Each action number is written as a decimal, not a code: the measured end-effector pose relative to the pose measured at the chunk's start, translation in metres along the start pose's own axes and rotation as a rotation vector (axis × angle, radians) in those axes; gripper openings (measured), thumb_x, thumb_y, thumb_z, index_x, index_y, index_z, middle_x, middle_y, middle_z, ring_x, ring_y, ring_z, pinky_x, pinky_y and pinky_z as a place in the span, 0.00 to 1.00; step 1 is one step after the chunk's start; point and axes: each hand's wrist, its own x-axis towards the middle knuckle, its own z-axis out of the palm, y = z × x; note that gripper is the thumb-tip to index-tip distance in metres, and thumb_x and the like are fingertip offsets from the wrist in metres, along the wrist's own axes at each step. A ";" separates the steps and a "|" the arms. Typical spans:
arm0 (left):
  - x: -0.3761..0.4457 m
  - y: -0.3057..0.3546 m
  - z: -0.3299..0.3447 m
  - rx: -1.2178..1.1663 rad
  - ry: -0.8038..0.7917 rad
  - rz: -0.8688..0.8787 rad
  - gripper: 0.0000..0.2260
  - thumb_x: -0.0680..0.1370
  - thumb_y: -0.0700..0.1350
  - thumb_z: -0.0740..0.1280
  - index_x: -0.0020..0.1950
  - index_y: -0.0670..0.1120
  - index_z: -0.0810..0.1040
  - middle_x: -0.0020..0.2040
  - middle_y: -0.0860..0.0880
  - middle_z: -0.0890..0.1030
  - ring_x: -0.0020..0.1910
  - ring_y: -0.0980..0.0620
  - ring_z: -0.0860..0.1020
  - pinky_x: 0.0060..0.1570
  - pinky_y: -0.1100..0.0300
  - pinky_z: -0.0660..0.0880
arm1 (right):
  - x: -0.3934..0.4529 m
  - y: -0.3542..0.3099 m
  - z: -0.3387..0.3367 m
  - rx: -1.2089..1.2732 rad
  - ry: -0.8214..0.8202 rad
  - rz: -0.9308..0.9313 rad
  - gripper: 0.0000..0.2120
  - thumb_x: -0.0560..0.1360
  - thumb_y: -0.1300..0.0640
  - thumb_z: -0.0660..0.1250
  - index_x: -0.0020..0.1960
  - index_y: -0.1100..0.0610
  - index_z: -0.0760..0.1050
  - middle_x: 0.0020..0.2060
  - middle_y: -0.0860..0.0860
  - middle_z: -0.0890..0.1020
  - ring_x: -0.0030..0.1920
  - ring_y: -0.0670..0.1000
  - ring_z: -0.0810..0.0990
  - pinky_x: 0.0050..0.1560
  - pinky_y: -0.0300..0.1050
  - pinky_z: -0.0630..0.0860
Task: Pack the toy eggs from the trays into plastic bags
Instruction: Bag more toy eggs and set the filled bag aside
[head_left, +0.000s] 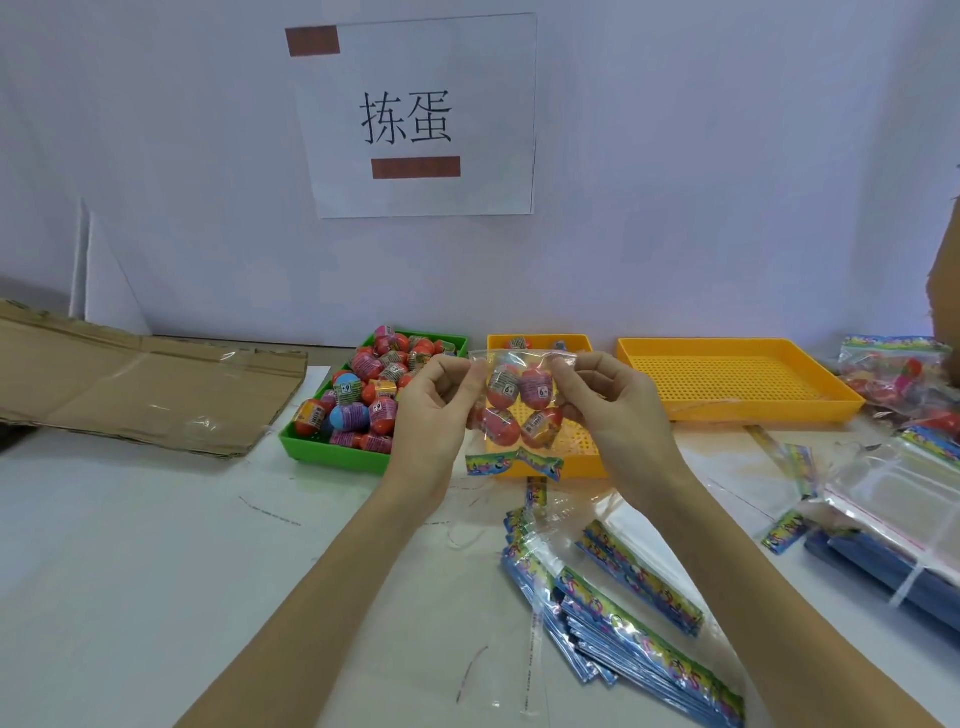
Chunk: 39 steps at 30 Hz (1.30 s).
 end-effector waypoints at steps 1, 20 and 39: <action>0.001 0.001 0.000 -0.016 -0.012 -0.027 0.09 0.83 0.46 0.69 0.54 0.40 0.80 0.43 0.38 0.80 0.40 0.48 0.77 0.43 0.55 0.77 | -0.001 0.000 0.001 0.012 -0.014 0.009 0.09 0.80 0.52 0.72 0.52 0.58 0.81 0.40 0.50 0.85 0.43 0.48 0.84 0.45 0.41 0.80; 0.008 0.005 -0.013 -0.244 0.026 -0.200 0.08 0.75 0.47 0.75 0.52 0.47 0.85 0.46 0.50 0.86 0.45 0.55 0.84 0.43 0.62 0.81 | 0.004 -0.002 -0.011 -0.166 -0.210 -0.023 0.07 0.80 0.55 0.71 0.52 0.55 0.88 0.42 0.48 0.89 0.46 0.46 0.86 0.47 0.41 0.82; 0.000 0.017 -0.008 -0.458 -0.328 -0.176 0.18 0.84 0.54 0.64 0.71 0.48 0.79 0.74 0.48 0.76 0.75 0.48 0.72 0.66 0.55 0.75 | 0.005 -0.003 -0.011 0.440 -0.213 0.357 0.28 0.77 0.67 0.72 0.75 0.54 0.70 0.61 0.62 0.83 0.58 0.62 0.85 0.54 0.56 0.84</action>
